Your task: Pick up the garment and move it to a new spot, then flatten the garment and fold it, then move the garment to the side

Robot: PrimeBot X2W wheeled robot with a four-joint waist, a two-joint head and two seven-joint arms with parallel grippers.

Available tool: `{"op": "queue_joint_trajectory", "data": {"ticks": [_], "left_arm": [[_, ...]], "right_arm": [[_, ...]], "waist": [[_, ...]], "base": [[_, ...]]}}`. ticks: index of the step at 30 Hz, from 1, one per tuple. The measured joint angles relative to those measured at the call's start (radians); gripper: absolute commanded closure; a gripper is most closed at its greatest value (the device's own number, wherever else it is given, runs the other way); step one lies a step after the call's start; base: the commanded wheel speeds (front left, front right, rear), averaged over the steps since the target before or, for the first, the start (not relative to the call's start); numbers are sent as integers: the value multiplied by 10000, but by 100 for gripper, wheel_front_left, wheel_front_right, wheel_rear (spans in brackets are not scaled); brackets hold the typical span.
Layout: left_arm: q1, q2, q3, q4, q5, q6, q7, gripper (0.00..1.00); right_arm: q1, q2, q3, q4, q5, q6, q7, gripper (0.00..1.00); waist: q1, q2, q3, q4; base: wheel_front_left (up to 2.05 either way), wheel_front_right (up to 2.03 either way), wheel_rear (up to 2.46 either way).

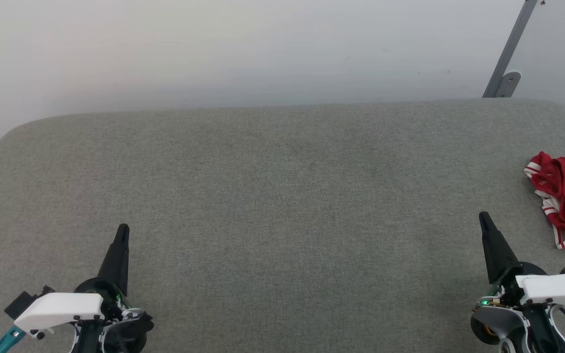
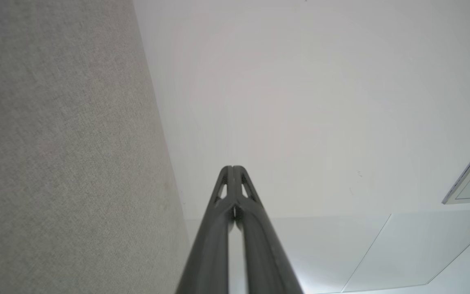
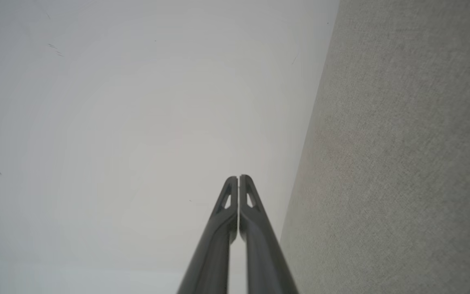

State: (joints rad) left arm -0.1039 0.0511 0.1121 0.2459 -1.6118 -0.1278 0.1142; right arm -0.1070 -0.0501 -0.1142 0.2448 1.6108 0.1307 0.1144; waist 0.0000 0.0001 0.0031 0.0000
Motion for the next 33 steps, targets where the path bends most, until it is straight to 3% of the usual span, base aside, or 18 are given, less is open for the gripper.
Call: {"op": "queue_joint_trajectory", "data": {"ticks": [33], "left_arm": [[0,-10,8,0,2,0,2,100]], "right_arm": [[-1,0,0,2,0,0,0,100]], "waist": [[0,0,0,0]], "base": [[0,0,0]]}}
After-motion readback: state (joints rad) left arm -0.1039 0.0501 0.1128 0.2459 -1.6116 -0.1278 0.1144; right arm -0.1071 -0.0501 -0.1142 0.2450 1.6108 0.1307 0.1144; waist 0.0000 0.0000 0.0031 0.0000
